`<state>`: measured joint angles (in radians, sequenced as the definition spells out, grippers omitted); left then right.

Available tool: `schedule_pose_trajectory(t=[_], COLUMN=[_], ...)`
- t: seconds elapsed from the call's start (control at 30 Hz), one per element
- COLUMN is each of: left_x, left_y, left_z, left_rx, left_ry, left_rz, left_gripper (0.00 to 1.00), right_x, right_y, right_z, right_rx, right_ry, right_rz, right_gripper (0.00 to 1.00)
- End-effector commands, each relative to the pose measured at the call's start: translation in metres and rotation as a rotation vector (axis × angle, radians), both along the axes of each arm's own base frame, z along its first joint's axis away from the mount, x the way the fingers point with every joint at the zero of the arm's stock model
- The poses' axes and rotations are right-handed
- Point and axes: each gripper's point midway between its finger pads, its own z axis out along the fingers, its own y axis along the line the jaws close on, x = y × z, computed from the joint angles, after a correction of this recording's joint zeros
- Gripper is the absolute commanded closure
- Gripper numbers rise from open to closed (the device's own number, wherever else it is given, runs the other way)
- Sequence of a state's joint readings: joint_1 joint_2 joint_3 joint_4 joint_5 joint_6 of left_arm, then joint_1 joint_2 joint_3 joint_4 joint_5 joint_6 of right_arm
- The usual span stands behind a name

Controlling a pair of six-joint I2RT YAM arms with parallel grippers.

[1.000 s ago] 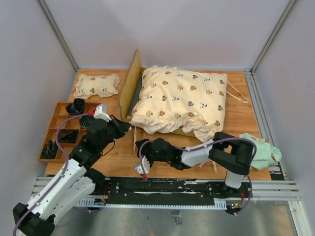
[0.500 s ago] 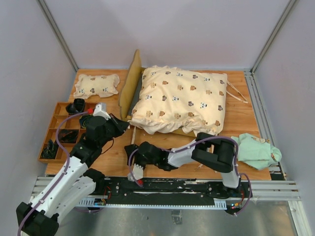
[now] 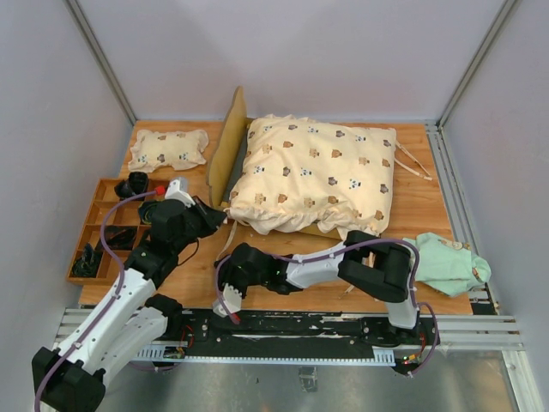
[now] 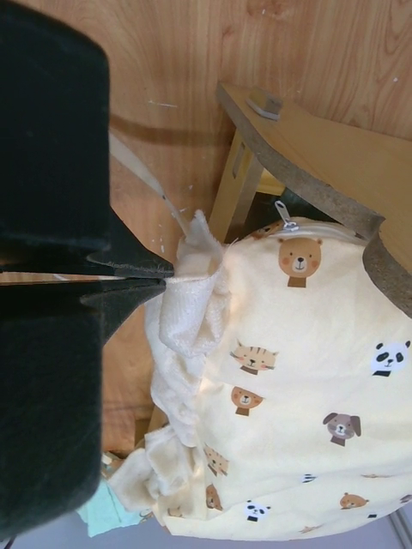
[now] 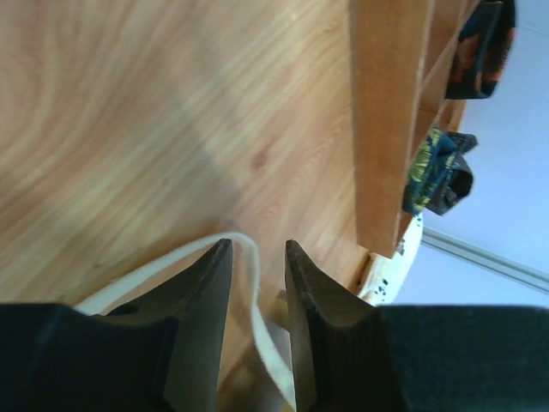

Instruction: Set up the pet bed

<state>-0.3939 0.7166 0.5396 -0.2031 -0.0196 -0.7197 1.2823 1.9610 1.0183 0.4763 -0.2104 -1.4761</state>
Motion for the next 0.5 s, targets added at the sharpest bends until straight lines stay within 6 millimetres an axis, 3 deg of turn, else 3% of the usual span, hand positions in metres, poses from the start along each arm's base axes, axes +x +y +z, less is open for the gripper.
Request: schedule_pose_trajectory(t=[0.0, 0.2, 0.3, 0.4, 0.47], left_x=[0.004, 0.005, 0.005, 0.005, 0.006], left_y=[-0.002, 0.000, 0.000, 0.000, 0.001], left_z=[0.002, 0.000, 0.000, 0.002, 0.002], left_rx=[-0.001, 0.009, 0.011, 0.012, 0.016], left_ry=[-0.031, -0.031, -0.031, -0.035, -0.036], left_rz=[-0.021, -0.017, -0.019, -0.020, -0.019], left_gripper=[1.00, 1.00, 1.00, 1.00, 1.00], right_x=[0.000, -0.001, 0.003, 0.005, 0.002], right_y=[-0.014, -0.017, -0.019, -0.021, -0.023], right_z=[-0.004, -0.039, -0.045, -0.033, -0.009], right_rx=[-0.087, -0.220, -0.252, -0.266, -0.244], right_ry=[0.039, -0.030, -0.064, -0.043, -0.012], right_rz=[0.011, 0.046, 0.043, 0.017, 0.016], right_gripper=[0.68, 0.61, 0.60, 0.60, 0.60])
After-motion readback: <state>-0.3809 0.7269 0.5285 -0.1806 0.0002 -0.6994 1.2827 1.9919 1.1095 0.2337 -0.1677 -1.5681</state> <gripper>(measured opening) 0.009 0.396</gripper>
